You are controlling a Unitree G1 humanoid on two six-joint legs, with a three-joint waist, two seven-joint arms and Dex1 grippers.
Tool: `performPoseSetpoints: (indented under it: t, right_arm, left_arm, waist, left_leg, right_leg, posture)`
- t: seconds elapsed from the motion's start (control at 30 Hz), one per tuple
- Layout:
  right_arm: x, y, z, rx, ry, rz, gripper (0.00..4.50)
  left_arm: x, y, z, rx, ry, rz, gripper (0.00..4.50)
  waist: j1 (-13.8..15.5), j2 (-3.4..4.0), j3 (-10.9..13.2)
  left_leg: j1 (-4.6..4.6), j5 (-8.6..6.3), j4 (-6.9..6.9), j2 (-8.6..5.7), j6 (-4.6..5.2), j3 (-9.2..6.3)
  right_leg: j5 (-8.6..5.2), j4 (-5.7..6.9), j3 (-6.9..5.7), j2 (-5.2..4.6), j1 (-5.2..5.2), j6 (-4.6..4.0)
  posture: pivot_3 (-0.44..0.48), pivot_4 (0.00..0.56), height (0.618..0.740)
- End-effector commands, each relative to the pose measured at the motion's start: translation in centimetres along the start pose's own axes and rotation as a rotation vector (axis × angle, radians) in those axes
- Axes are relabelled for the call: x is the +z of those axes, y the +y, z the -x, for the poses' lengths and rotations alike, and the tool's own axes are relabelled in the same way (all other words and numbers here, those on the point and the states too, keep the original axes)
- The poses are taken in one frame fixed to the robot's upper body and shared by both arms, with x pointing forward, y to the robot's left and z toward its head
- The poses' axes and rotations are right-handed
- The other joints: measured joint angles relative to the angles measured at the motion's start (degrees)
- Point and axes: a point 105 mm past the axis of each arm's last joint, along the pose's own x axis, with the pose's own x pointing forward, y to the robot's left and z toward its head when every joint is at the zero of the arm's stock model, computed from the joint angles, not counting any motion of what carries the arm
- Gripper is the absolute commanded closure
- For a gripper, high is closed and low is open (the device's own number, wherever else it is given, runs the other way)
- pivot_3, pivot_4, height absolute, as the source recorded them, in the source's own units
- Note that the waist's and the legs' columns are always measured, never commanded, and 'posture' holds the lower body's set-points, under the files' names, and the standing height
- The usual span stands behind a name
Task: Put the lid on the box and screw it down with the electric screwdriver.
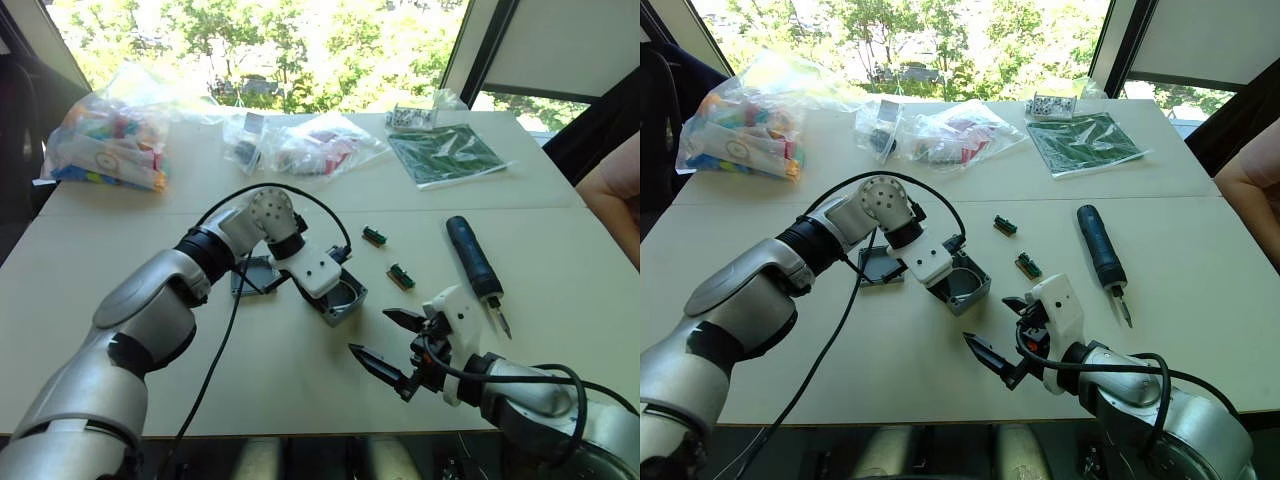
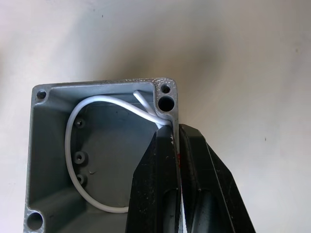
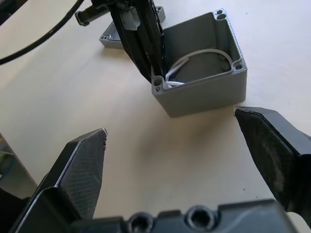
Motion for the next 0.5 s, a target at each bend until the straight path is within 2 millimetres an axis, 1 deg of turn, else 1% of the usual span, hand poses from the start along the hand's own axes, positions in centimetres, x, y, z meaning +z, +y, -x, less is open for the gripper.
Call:
performPoseSetpoints:
  t: [0.03, 0.07, 0.1, 0.13, 0.17, 0.23, 0.3, 0.37, 0.43, 0.47, 0.5]
  right_arm:
    - [1.0, 0.6, 0.3, 0.012, -0.048, 0.03, 0.0]
    - [1.1, 0.6, 0.3, 0.014, -0.048, 0.032, 0.0]
    - [1.1, 0.6, 0.3, 0.022, -0.046, 0.036, 0.0]
    - [1.2, 0.6, 0.3, 0.036, -0.043, 0.043, 0.0]
    - [1.3, 0.5, 0.3, 0.045, -0.041, 0.047, 0.0]
    - [1.8, 0.7, 0.4, 0.082, -0.05, 0.055, 0.0]
    - [3.3, 0.9, 0.7, 0.148, -0.097, 0.058, 0.0]
    - [5.4, 1.2, 0.9, 0.22, -0.161, 0.065, 0.0]
    - [7.2, 1.2, 0.8, 0.272, -0.194, 0.093, 0.0]
    - [7.9, 1.3, 0.7, 0.298, -0.196, 0.12, 0.0]
    - [8.5, 1.4, 0.3, 0.318, -0.186, 0.164, 0.0]
  left_arm:
    - [0.4, 0.4, 0.8, 0.004, -0.004, -0.03, 2.91]
    - [0.5, 0.5, 0.9, 0.013, -0.012, -0.023, 2.5]
    - [0.7, 0.9, 1.6, 0.05, -0.032, 0.005, 2.06]
    - [0.9, 1.4, 2.6, 0.101, -0.058, 0.055, 1.72]
    - [1.1, 1.7, 3.4, 0.134, -0.078, 0.091, 1.72]
    - [1.4, 1.8, 5.7, 0.205, -0.114, 0.192, 1.72]
    - [1.1, 1.2, 8.5, 0.285, -0.127, 0.313, 1.72]
    - [0.7, -0.2, 11.2, 0.366, -0.147, 0.453, 1.72]
    - [-0.5, -1.7, 13.1, 0.479, -0.116, 0.624, 1.72]
    - [-1.5, -2.4, 13.6, 0.558, -0.088, 0.733, 1.72]
    - [-2.8, -3.4, 14.0, 0.665, -0.061, 0.889, 1.72]
  waist:
    - [-0.03, 0.0, 0.0]
    - [-0.04, 0.0, 0.0]
    - [-0.05, 0.0, 0.0]
    - [-0.05, 0.0, 0.0]
    - [-0.07, 0.0, 0.0]
    - [-0.12, 0.0, 0.0]
    - [-0.69, 0.0, 0.01]
    - [-1.24, 0.01, 0.01]
    - [-1.77, 0.03, 0.02]
    - [-1.86, 0.04, 0.01]
    - [-1.86, 0.08, 0.01]
  left_leg:
    - [0.01, -0.06, 0.08, 0.0, 0.1, 0.0]
    - [0.0, -0.1, 0.14, 0.01, 0.17, 0.0]
    - [0.0, -0.13, 0.18, 0.01, 0.22, 0.0]
    - [0.0, -0.15, 0.2, 0.02, 0.27, -0.02]
    - [-0.02, -0.16, 0.22, 0.02, 0.28, -0.03]
    - [-0.02, -0.17, 0.25, 0.02, 0.29, -0.03]
    - [-0.02, -0.19, 0.26, 0.04, 0.34, -0.03]
    - [0.01, -0.29, 0.28, 0.07, 0.51, -0.09]
    - [0.02, -0.3, 0.27, 0.1, 0.52, -0.13]
    - [0.03, -0.31, 0.26, 0.11, 0.55, -0.15]
    - [0.06, -0.33, 0.27, 0.11, 0.57, -0.17]
  right_leg:
    - [0.0, 0.0, 0.0, 0.01, 0.03, 0.0]
    - [0.0, 0.0, 0.0, 0.03, 0.04, 0.0]
    - [0.0, 0.01, 0.0, 0.04, 0.06, 0.01]
    - [-0.01, 0.02, 0.0, 0.05, 0.06, 0.02]
    - [-0.01, 0.02, 0.0, 0.06, 0.06, 0.02]
    - [-0.01, 0.03, 0.0, 0.06, 0.06, 0.02]
    - [-0.02, 0.03, 0.01, 0.08, 0.05, 0.03]
    - [-0.03, 0.05, 0.04, 0.13, 0.05, 0.04]
    - [-0.05, 0.08, 0.04, 0.13, 0.04, 0.06]
    - [-0.06, 0.07, 0.04, 0.13, 0.04, 0.08]
    - [-0.08, 0.08, 0.05, 0.12, 0.06, 0.11]
  posture:
    - [0.0, 0.15, 0.74]
    - [0.0, 0.15, 0.74]
    - [0.0, 0.15, 0.74]
    - [0.0, 0.15, 0.74]
    - [0.0, 0.15, 0.74]
    - [0.0, 0.15, 0.74]
    - [0.0, 0.15, 0.74]
    - [0.0, 0.15, 0.74]
    - [0.0, 0.15, 0.74]
    - [0.0, 0.15, 0.74]
    - [0.0, 0.15, 0.74]
